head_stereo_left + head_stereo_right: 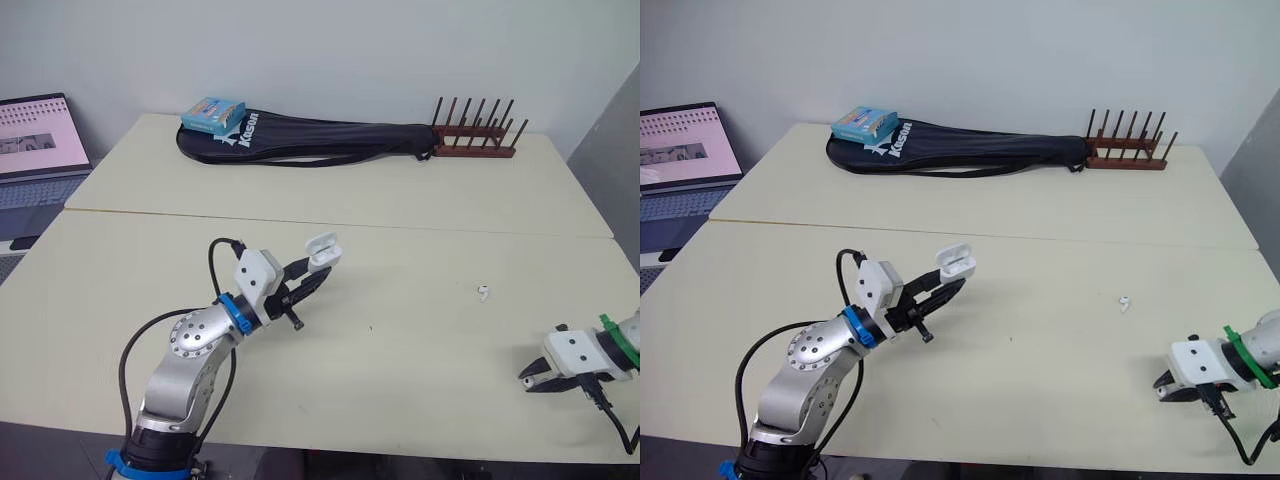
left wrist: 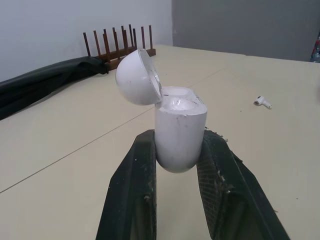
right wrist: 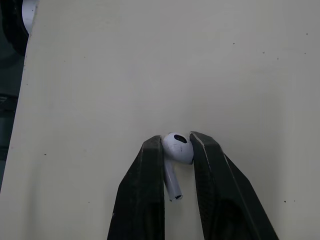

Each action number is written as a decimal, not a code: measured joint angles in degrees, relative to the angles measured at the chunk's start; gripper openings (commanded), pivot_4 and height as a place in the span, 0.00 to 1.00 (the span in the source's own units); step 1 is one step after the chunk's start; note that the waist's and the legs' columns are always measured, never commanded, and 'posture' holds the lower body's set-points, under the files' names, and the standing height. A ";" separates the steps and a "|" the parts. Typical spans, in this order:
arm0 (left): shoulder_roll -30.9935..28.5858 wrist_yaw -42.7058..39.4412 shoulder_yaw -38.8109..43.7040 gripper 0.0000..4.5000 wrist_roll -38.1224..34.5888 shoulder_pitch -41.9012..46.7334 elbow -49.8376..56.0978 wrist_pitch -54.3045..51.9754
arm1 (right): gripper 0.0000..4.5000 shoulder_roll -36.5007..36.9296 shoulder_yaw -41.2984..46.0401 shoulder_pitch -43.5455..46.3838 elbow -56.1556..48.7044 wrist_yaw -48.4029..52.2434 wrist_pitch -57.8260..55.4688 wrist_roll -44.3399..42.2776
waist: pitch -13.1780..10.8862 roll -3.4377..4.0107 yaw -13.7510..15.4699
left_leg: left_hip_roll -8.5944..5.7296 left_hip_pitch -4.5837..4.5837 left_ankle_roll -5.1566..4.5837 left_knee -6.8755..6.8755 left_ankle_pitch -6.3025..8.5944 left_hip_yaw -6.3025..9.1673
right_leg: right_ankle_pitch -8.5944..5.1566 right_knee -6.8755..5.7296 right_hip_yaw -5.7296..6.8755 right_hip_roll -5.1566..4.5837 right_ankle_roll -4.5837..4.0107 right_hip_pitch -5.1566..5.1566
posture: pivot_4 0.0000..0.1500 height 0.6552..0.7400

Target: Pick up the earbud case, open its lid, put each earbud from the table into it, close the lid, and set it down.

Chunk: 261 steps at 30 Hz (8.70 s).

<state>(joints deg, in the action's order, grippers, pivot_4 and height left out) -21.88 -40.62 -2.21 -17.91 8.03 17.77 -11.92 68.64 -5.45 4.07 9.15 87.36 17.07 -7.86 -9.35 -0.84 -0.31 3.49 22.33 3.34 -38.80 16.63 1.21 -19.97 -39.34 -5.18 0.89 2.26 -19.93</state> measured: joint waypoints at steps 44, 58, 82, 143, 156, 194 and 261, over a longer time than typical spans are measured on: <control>0.75 0.82 -0.91 0.16 0.07 -0.36 -1.62 0.88 | 0.35 4.34 5.14 -11.84 -32.22 -18.07 -41.52 10.99 | -0.02 -0.14 -0.15 | -0.03 -0.50 0.00 0.06 0.04 0.04 | 0.02 0.33 0.02 0.01 -0.03 0.62 | 1.00 0.90; 1.04 0.11 -1.80 0.16 -1.00 -0.73 -1.19 0.76 | 0.09 -1.19 7.99 0.78 -34.43 -16.55 -49.51 -0.82 | -0.11 0.00 -0.42 | -0.04 -0.46 0.00 0.08 0.04 0.01 | 0.04 0.32 0.02 0.02 0.00 0.55 | 1.00 0.90; 6.66 1.57 -5.33 0.16 -1.04 3.54 -2.48 2.38 | 0.09 -55.74 5.55 15.75 -43.58 -57.81 -64.48 -28.91 | -0.09 -0.01 -0.11 | -0.01 0.51 0.02 -0.02 0.02 0.13 | 0.05 -0.22 0.21 0.04 0.01 -0.55 | 1.00 0.90; 6.31 3.51 -4.34 0.16 -0.48 3.18 -4.44 4.11 | 0.62 -19.86 39.90 -28.09 -41.68 -40.98 -52.37 -22.95 | -0.07 0.07 0.15 | -0.09 0.42 0.00 0.03 0.03 -0.04 | 0.05 0.23 0.07 0.04 0.01 -0.20 | 1.00 0.90; 5.61 3.55 -4.19 0.16 -0.47 3.14 -4.29 3.96 | 1.00 -26.89 35.41 -20.94 -36.62 -49.00 -50.48 -17.64 | -0.03 0.14 -0.15 | -0.07 0.28 0.03 0.04 0.01 -0.23 | 0.05 0.18 -0.01 0.06 0.01 -0.13 | 1.00 0.90; 5.17 4.76 -4.56 0.16 0.21 2.00 -2.39 3.22 | 0.09 -39.87 16.96 -0.63 -27.61 -68.18 -61.48 -8.72 | 0.03 0.27 0.19 | -0.09 0.41 0.03 0.02 0.01 -0.23 | 0.05 0.07 0.03 0.02 0.01 -0.32 | 1.00 0.90; 5.81 7.67 -6.27 0.16 0.77 -1.97 3.92 0.96 | 0.78 3.47 8.49 -12.86 -36.89 -19.72 -55.19 5.86 | -0.11 0.31 0.17 | -0.11 -0.46 -0.01 0.03 0.04 0.02 | 0.05 0.36 -0.05 -0.05 0.00 0.64 | 1.00 0.90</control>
<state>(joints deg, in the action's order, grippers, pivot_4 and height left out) -16.07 -32.94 -8.48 -17.14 6.05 21.69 -10.96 72.10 3.03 -8.79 -27.74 67.64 -38.12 -2.01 -9.47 -0.52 -0.14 3.39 21.87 3.33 -38.77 16.67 1.23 -19.92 -38.99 -5.23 0.84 2.27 -19.29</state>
